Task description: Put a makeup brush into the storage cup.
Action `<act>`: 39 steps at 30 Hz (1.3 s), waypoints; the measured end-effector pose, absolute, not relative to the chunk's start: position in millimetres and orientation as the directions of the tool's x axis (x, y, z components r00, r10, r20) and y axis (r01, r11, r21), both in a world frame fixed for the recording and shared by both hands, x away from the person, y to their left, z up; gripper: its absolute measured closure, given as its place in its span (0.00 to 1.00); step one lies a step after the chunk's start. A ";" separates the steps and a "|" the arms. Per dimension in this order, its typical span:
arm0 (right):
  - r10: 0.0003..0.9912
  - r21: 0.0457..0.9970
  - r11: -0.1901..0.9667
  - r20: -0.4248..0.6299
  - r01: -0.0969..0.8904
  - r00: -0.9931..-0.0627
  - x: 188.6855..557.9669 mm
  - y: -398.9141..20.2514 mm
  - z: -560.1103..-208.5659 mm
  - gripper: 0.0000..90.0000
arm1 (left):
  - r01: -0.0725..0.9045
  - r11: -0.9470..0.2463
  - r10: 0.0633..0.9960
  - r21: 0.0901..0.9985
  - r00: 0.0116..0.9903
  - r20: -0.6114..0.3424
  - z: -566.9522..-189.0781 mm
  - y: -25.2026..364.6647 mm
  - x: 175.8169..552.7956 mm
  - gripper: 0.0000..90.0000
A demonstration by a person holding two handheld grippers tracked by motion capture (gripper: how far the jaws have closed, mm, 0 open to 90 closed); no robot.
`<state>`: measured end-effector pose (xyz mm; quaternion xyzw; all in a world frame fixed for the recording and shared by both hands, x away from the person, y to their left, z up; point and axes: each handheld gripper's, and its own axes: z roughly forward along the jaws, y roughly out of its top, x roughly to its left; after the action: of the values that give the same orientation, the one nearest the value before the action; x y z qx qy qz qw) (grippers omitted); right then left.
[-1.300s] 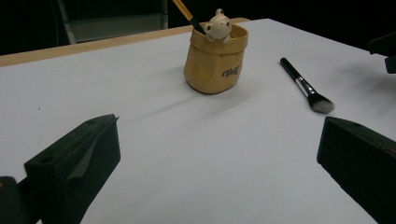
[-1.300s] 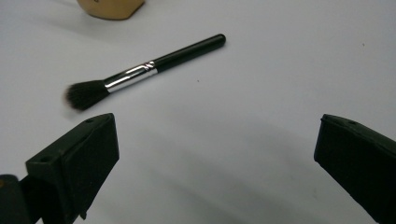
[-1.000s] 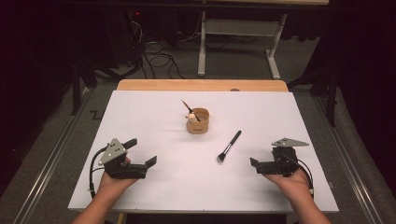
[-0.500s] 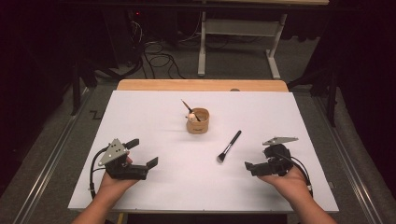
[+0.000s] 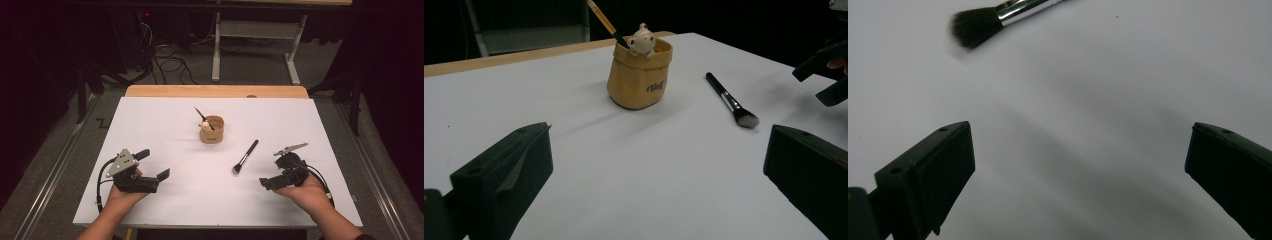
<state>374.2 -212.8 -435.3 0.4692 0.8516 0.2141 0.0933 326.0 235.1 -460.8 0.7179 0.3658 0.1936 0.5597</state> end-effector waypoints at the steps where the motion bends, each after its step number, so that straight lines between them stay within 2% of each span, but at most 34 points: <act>1: 0.839 0.443 0.472 0.042 0.762 -0.543 374.8 -212.1 -434.8 0.00 | 0.308 -0.109 0.740 0.945 0.660 -0.130 -461.0 234.8 325.9 0.00; 13: 0.811 0.344 0.548 0.005 0.762 -0.585 376.6 -199.0 -432.6 0.01 | 0.305 -0.097 0.729 0.947 0.670 -0.141 -459.7 235.4 322.9 0.00; 23: 0.803 0.264 0.569 0.026 0.779 -0.595 379.7 -192.8 -436.6 0.02 | 0.313 -0.102 0.725 0.944 0.674 -0.145 -460.5 234.5 322.8 0.01; 32: 0.800 0.277 0.573 0.016 0.771 -0.600 388.9 -174.7 -434.6 0.10 | 0.315 -0.104 0.722 0.943 0.677 -0.147 -461.2 233.2 323.0 0.01; 39: 0.823 0.292 0.537 0.026 0.792 -0.568 405.7 -164.3 -431.7 0.16 | 0.315 -0.105 0.720 0.943 0.679 -0.147 -461.6 233.0 323.0 0.01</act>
<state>405.7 -164.3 -431.7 0.4615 0.8747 0.1367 0.0573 323.0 233.0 -461.6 0.7213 0.3585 0.1792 0.5648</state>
